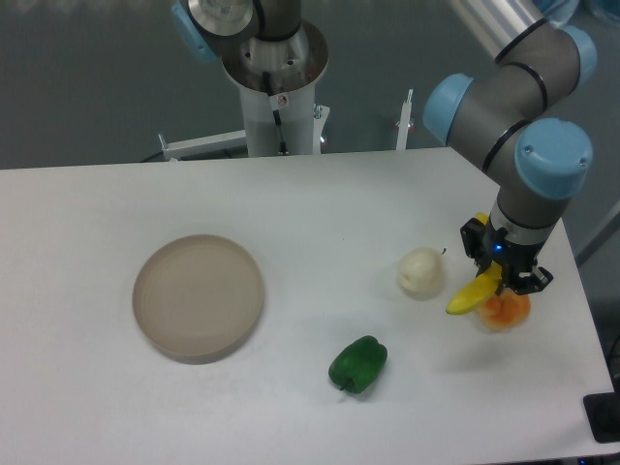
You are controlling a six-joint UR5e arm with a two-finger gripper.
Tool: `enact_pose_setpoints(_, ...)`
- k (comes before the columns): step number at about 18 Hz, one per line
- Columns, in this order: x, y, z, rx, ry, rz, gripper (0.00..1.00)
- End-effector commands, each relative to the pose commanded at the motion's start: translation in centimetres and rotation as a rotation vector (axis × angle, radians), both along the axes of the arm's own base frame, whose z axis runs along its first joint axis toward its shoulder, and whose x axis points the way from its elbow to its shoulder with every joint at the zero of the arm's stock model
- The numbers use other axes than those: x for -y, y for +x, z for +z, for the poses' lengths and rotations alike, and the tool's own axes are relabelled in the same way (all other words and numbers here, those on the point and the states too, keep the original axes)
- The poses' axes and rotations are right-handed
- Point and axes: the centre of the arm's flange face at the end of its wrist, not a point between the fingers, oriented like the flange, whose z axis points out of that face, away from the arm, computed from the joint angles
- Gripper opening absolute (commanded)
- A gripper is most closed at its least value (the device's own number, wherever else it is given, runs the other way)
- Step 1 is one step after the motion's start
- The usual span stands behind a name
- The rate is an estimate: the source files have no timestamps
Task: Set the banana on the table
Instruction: 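Hold the yellow banana in the gripper beside the white onion, then lift the banana and carry it toward the round beige plate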
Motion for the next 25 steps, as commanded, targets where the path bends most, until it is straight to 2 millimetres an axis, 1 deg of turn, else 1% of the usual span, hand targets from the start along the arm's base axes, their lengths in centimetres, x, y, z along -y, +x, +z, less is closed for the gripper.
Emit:
enact_pose_setpoints(9,0.3,0.4,-0.5,0.012,-0.009,0.000,0.00)
enact_pose_setpoints(10,0.7,0.6,-0.7,0.018,-0.014,0.002,0.00)
enact_pose_setpoints(12,2.8,1.0,-0.3,0.025,-0.018,0.021,0.00)
enact_pose_setpoints(13,4.2,2.8,-1.2,0.047,-0.031,0.023,0.00)
enact_pose_setpoints(14,5.5,4.9,-2.4,0.074,-0.049,0.020,0.00)
enact_pose_setpoints(15,6.7,7.4,-3.1,0.081,-0.055,0.014,0.00)
enact_pose_setpoints(16,7.4,8.8,-3.5,0.073,-0.051,0.011,0.00)
enact_pose_setpoints(17,8.4,10.9,-3.8,0.062,-0.045,0.011,0.00)
enact_pose_setpoints(18,8.8,13.0,-4.2,0.071,-0.050,0.011,0.00)
enact_pose_setpoints(19,8.9,14.8,-4.6,0.079,-0.057,0.009,0.00)
enact_pose_setpoints(22,8.3,18.1,-6.7,0.110,-0.086,0.043,0.00)
enact_pose_setpoints(23,6.2,20.7,-8.4,0.116,-0.099,0.049,0.00)
enact_pose_setpoints(24,5.5,21.8,-9.2,0.122,-0.112,0.047,0.00)
enact_pose_setpoints(25,5.0,22.2,-10.3,0.133,-0.126,0.050,0.00)
